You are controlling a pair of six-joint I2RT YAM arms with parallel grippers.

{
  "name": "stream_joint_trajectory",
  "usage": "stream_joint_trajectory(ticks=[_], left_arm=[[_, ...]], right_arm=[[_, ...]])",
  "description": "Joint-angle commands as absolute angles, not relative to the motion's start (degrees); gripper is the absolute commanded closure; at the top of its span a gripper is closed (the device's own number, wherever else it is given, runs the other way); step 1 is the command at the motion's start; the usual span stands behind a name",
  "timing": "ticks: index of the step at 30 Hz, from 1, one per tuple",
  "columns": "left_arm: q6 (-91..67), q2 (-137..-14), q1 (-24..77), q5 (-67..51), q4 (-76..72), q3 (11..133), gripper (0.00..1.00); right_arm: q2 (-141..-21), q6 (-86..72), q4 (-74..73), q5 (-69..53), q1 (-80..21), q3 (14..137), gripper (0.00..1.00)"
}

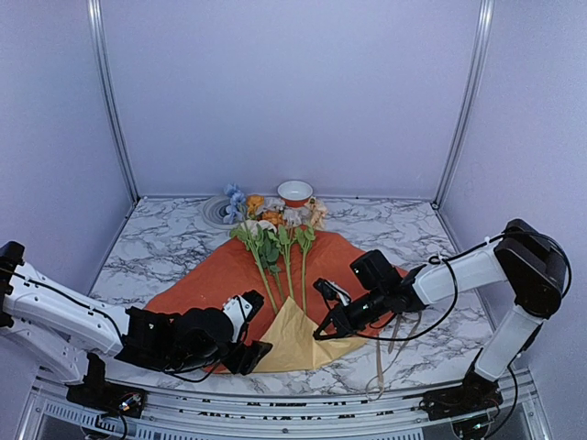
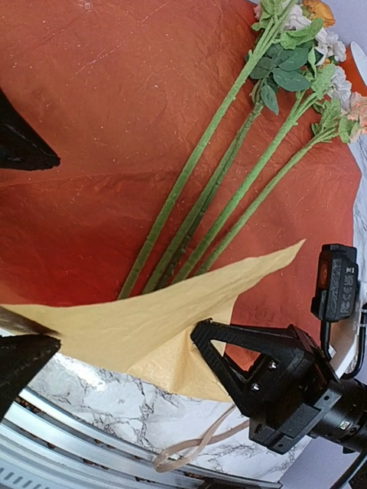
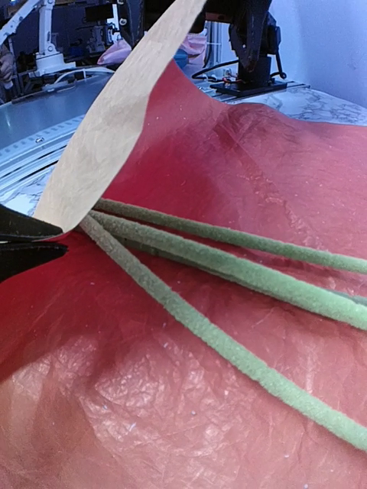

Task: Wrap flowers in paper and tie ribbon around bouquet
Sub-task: Fold the bottom corner of the flattened wrapping paper at the center of the board.

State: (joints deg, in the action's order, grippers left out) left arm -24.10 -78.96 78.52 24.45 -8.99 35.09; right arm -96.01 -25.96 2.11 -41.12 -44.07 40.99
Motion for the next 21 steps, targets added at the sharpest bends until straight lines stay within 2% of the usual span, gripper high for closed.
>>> stream_joint_trajectory(ticks=[1,7,8,12,14,21], left_arm=[[-25.2,-80.6,78.0,24.4,-12.6,34.0,0.26],[-26.5,-83.8,77.5,20.7,-14.8,34.4,0.43],[-26.2,-84.2,77.5,19.6,-15.1,34.5,0.48],[-25.8,-85.0,77.1,19.1,-15.8,34.7,0.83],[-25.7,-85.1,76.5,18.1,-16.2,34.3,0.99],[-27.8,-86.5,74.8,20.5,-16.3,31.8,1.0]], right_arm=[[-96.0,-27.3,4.6,-40.1,-43.2,41.4,1.0],[-95.7,-27.4,3.9,-39.4,-42.4,40.8,1.0],[-95.5,-27.4,3.7,-39.5,-42.3,40.8,1.0],[-94.1,-26.5,3.3,-39.1,-42.1,40.4,1.0],[-93.8,-25.6,2.5,-39.6,-42.0,40.6,0.95],[-91.8,-22.6,-0.6,-41.2,-41.9,39.0,0.76]])
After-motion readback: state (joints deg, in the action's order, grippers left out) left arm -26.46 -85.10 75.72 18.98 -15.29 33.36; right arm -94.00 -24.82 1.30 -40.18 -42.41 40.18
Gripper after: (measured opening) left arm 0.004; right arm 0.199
